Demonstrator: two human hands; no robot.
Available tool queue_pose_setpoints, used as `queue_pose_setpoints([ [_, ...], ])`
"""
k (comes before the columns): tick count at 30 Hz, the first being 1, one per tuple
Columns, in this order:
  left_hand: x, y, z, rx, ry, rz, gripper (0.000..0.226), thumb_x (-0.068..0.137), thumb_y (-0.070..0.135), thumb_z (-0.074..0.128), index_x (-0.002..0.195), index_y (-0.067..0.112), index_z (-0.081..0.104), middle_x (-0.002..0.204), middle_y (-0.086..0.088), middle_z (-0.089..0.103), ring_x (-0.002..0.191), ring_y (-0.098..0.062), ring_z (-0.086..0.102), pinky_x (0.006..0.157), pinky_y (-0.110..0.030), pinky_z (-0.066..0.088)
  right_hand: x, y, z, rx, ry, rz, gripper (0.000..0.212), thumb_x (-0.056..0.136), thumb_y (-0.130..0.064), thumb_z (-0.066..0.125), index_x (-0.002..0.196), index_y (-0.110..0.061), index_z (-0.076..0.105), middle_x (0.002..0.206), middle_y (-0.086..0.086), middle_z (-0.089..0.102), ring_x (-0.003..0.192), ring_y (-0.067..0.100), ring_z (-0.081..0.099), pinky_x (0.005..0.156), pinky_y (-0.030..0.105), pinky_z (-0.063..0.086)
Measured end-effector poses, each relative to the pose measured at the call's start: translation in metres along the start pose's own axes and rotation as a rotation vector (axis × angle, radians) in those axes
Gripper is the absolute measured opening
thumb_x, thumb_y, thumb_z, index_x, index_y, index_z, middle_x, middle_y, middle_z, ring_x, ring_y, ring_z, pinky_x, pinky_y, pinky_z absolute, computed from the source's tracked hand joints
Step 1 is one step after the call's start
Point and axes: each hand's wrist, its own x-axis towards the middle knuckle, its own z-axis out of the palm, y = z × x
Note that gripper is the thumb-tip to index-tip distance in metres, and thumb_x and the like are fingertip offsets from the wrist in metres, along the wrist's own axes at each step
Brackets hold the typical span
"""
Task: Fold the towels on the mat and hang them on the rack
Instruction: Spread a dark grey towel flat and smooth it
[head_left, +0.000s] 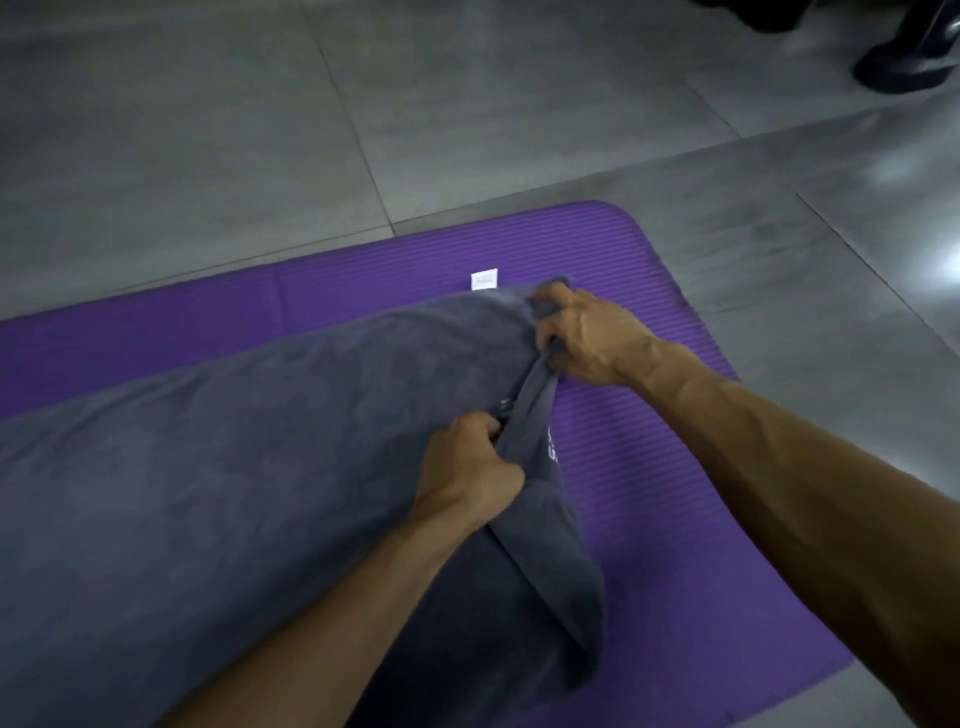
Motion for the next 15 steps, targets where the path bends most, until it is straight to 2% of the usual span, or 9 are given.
queue_pose_setpoints([
  [2,-0.004,-0.022,-0.023,0.050,0.047,-0.059,0.017,0.068,0.009,0.058,0.083,0.009,0.067,0.077,0.000,0.067,0.076,-0.018,0.063,0.065,-0.028,0.050,0.009,-0.011,-0.007,0.074,-0.002,-0.006,0.022,0.080,-0.025,0.072,0.099,-0.018,0.065,0.132,0.002,0.050,0.111,0.027,0.055,0.083,0.036,0.045],
  [4,-0.008,-0.043,-0.043,0.099,0.046,-0.151,0.003,0.070,0.012,0.059,0.070,0.011,0.061,0.068,0.002,0.059,0.076,-0.021,0.061,0.063,-0.025,0.042,0.017,-0.029,-0.015,0.072,0.033,0.017,0.021,0.083,-0.031,0.070,0.099,-0.018,0.062,0.113,0.004,0.062,0.100,0.028,0.060,0.080,0.035,0.045],
  [5,-0.010,-0.051,-0.053,0.121,0.041,-0.185,0.006,0.072,0.013,0.059,0.066,0.012,0.056,0.067,0.002,0.056,0.078,-0.023,0.061,0.063,-0.024,0.040,0.022,-0.039,-0.019,0.052,0.051,0.026,0.021,0.084,-0.033,0.068,0.098,-0.019,0.061,0.107,0.005,0.065,0.096,0.028,0.061,0.079,0.035,0.047],
  [7,-0.014,-0.067,-0.072,0.145,0.014,-0.239,0.008,0.074,0.013,0.060,0.067,0.013,0.056,0.072,-0.001,0.059,0.083,-0.025,0.064,0.063,-0.024,0.043,0.030,-0.060,-0.026,0.037,0.093,0.027,0.021,0.086,-0.036,0.066,0.098,-0.020,0.060,0.103,0.005,0.066,0.093,0.029,0.061,0.078,0.037,0.049],
  [8,-0.018,-0.073,-0.083,0.155,-0.015,-0.254,0.003,0.075,0.012,0.059,0.073,0.013,0.061,0.079,-0.004,0.063,0.084,-0.025,0.065,0.063,-0.024,0.048,0.034,-0.071,-0.029,0.042,0.121,0.014,0.020,0.087,-0.036,0.065,0.098,-0.020,0.060,0.104,0.004,0.064,0.094,0.029,0.061,0.077,0.037,0.048],
  [11,-0.032,-0.100,-0.118,0.249,-0.093,-0.308,0.021,0.081,0.016,0.058,0.099,0.010,0.067,0.095,-0.005,0.067,0.076,-0.019,0.063,0.059,-0.022,0.054,0.049,-0.109,-0.043,0.040,0.171,-0.054,0.023,0.088,-0.034,0.063,0.102,-0.016,0.061,0.106,0.006,0.058,0.100,0.028,0.056,0.077,0.037,0.044],
  [13,-0.048,-0.119,-0.142,0.344,-0.112,-0.309,0.017,0.083,0.018,0.056,0.098,0.013,0.062,0.106,-0.006,0.065,0.086,-0.020,0.061,0.071,-0.025,0.052,0.062,-0.139,-0.053,0.036,0.174,-0.095,0.023,0.087,-0.031,0.063,0.101,-0.014,0.062,0.106,0.008,0.057,0.103,0.030,0.054,0.077,0.036,0.044],
  [15,-0.067,-0.138,-0.165,0.358,-0.093,-0.288,0.004,0.087,0.014,0.051,0.084,0.016,0.053,0.112,-0.008,0.063,0.099,-0.023,0.058,0.081,-0.026,0.045,0.075,-0.170,-0.061,0.032,0.150,-0.139,0.020,0.086,-0.027,0.062,0.100,-0.013,0.063,0.106,0.010,0.056,0.103,0.032,0.055,0.079,0.037,0.044],
])
